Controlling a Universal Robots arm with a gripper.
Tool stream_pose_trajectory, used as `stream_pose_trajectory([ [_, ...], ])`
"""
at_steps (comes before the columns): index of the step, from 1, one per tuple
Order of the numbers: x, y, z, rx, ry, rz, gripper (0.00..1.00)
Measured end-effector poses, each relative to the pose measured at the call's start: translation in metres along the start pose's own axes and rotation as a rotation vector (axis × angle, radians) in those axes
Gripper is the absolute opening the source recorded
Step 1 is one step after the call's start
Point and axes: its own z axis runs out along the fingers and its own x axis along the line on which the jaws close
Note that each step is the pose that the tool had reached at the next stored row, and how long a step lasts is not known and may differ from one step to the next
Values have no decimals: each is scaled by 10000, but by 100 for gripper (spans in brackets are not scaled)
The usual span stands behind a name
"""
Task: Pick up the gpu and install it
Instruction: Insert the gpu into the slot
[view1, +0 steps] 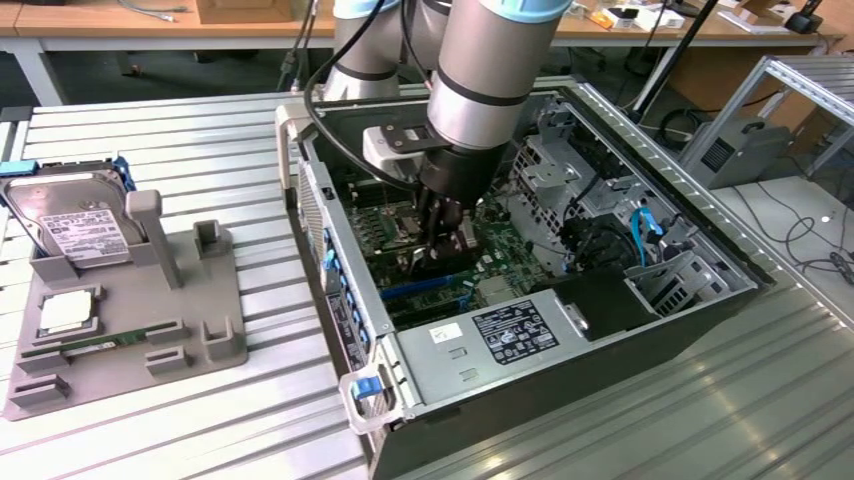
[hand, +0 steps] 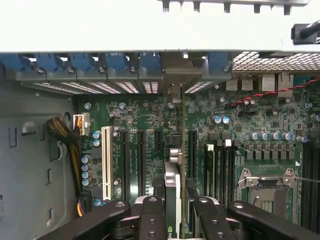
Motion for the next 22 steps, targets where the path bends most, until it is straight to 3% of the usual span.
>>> stream_pose_trajectory([
  [10, -5, -65, 1, 1, 7, -3, 27],
  [22, -68, -19, 17, 0, 18, -3, 27],
])
